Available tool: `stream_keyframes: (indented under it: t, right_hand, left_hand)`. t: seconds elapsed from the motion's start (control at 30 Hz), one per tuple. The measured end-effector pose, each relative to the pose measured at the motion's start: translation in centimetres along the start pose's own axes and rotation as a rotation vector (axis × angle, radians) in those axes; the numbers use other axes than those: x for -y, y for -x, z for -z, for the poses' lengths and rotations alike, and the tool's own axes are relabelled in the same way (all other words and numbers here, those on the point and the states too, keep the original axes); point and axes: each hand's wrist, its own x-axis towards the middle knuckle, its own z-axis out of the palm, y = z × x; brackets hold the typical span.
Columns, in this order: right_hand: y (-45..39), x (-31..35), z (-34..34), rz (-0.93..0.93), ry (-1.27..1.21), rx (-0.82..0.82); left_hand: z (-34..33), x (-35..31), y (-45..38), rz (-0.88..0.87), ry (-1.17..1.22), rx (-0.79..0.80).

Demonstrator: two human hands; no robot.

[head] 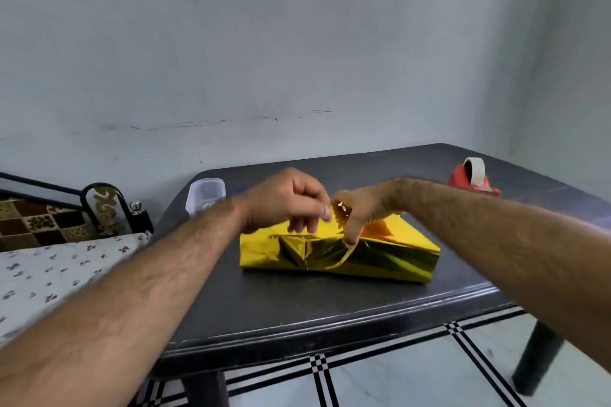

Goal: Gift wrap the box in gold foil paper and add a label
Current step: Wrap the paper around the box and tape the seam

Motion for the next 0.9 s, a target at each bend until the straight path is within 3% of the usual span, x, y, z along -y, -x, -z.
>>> stream_keyframes:
  t: [0.1,0.17,0.23,0.37,0.47,0.63,0.73,0.9]
  right_hand:
    - [0.0,-0.3,-0.2,-0.005,0.016,0.076]
    - [0.2,-0.8,0.1,0.007,-0.047,0.061]
    - [0.1,-2.0,0.7,0.032,-0.137,-0.049]
    - [-2.3,-6.1,1.3,-0.024,-0.222,-0.327]
    - [-4.8,-9.1,1.1,-0.097,-0.157,-0.192]
    - [-7.1,-11.6,1.0,-0.108,0.005,-0.014]
    - [-7.4,-12.6,1.0,-0.090,0.186,0.001]
    - [-8.1,-14.1,1.0,-0.037,0.106,0.014]
  left_hand:
    - [0.8,1.3,-2.2,0.050,-0.027,-0.356]
    - [0.5,2.4,-3.7,0.094,-0.166,-0.432]
    - [-0.1,3.1,-4.6,0.091,-0.330,-0.361]
    - [-2.4,2.3,-5.7,0.111,-0.686,0.035]
    - [-3.9,2.1,-7.2,0.254,-0.765,0.241]
    - [-3.3,1.5,-8.3,0.397,-0.700,0.403]
    - [-2.8,1.2,-7.8,0.394,-0.820,0.422]
    - [-2.5,1.8,-8.3,0.388,-0.933,0.373]
